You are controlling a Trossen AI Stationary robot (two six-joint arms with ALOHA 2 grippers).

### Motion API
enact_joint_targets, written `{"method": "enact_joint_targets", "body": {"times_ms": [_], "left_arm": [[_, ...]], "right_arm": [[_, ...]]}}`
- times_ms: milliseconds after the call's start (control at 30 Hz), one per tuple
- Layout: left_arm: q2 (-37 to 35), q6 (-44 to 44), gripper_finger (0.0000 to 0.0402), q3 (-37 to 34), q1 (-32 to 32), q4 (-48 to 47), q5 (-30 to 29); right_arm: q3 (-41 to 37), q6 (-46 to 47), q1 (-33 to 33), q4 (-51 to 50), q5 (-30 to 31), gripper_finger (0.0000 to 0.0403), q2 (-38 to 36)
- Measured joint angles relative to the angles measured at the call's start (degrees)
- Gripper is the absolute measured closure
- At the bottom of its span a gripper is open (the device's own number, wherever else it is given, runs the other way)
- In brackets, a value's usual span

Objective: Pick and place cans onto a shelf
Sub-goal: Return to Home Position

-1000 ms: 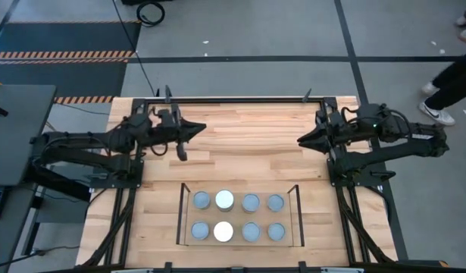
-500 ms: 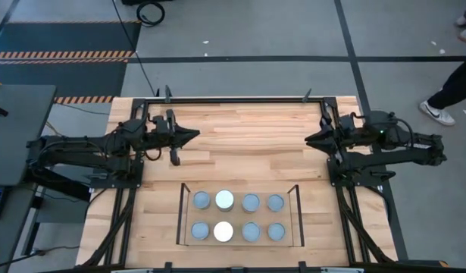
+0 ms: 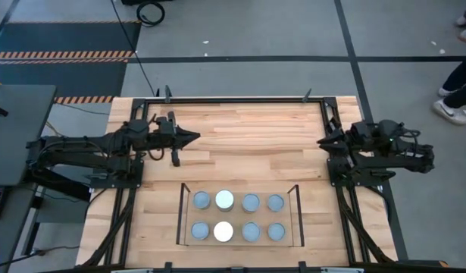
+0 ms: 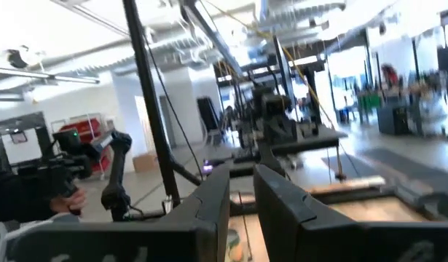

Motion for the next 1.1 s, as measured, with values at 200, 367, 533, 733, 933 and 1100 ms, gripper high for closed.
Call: {"method": "enact_joint_targets", "body": {"times_ms": [200, 367, 533, 733, 933, 1100], "left_arm": [[0.0, 1.0, 0.0390, 0.0, -0.1, -0.3, 1.3], [0.1, 1.9, 0.0390, 0.0, -0.1, 0.0, 2.1], [0.1, 2.6, 0.0390, 0.0, -0.1, 1.0, 4.6], [0.1, 0.9, 0.0390, 0.0, -0.1, -0.5, 5.4], [-0.1, -0.5, 0.0390, 0.0, -0.2, -5.6, 5.0], [-2.7, -1.5, 0.0390, 0.0, -0.5, -8.9, 0.9]], "right_arm": [[-3.2, -2.0, 0.0, 4.2, -0.5, 0.0330, -4.5], [-7.1, -2.2, 0.0, 11.1, -3.2, 0.0330, -4.5], [-14.4, -1.8, 0.0, 22.5, -3.9, 0.0330, -4.3], [-25.1, -1.6, 0.0, 37.4, -4.6, 0.0330, -4.3], [-25.3, -1.8, 0.0, 33.9, -4.2, 0.0330, -4.3], [-25.3, -4.4, 0.0, 32.7, -4.2, 0.0330, -4.3]]}}
